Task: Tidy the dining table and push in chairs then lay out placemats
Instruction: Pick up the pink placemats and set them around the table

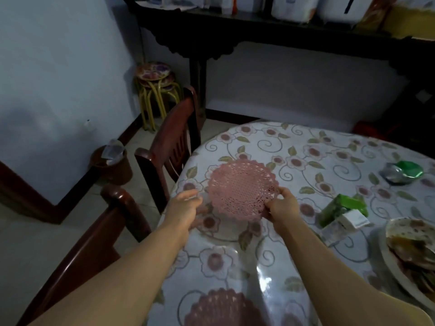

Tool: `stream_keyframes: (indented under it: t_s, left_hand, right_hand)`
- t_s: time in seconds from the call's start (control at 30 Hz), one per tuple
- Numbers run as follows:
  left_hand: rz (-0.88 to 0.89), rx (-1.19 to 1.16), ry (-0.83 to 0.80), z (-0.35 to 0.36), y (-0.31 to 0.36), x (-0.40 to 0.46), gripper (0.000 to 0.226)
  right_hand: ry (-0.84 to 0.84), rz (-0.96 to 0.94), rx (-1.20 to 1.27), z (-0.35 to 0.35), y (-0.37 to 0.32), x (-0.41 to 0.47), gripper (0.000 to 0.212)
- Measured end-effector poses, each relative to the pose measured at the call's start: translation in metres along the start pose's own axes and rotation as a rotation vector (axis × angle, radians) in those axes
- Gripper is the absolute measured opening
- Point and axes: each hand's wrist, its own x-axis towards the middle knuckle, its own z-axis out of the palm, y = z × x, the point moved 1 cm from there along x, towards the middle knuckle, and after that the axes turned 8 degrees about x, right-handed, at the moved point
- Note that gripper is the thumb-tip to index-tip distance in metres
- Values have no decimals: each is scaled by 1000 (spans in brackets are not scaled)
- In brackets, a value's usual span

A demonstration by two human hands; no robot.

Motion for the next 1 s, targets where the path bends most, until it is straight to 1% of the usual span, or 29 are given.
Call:
stream_keyframes:
  t_s: [0.1,0.13,0.2,0.23,0.33,0.37,0.43,0.5,0.6,0.7,0.77,0.9,1.0]
  left_hand:
    - [-11,21,76,1,-1,32,16]
    - [-13,28,90,1,-1,40,15]
    - [-13,50,105,1,-3,54,14]
    - [-13,59,108,1,-4,59,14]
    - [-12,80,111,1,-5,68,12]
    - [-15,89,104,2,-7,70,12]
    - [-19,98,84,5,-9,71,13]
    - [-20,109,68,9,-10,70,14]
    - [-2,145,55,13,-10,62,14]
    - [17,189,50,14,-9,47,16]
    - [27,208,50,14,-7,35,18]
    - [45,248,48,10,-1,3,19]
    - [83,293,27,3,2,-26,19]
  right_hand:
    - [99,-11,-1,12,4,44,35]
    - [108,-7,-5,17,5,56,37]
    - [111,-8,1,27,7,79,38]
    - [127,-10,-4,32,8,89,38]
    - [194,-15,-18,42,9,107,46]
    - [206,-18,-24,45,11,112,45]
    - [198,-2,-46,47,13,117,43]
    - [133,41,-94,47,14,122,45]
    - [-12,97,-180,49,12,115,45]
    - [48,112,-367,46,7,101,63]
    - [41,94,-506,39,3,82,68]
    - [-24,51,-481,26,1,38,77]
    - [-51,-5,-450,19,-2,-3,76]
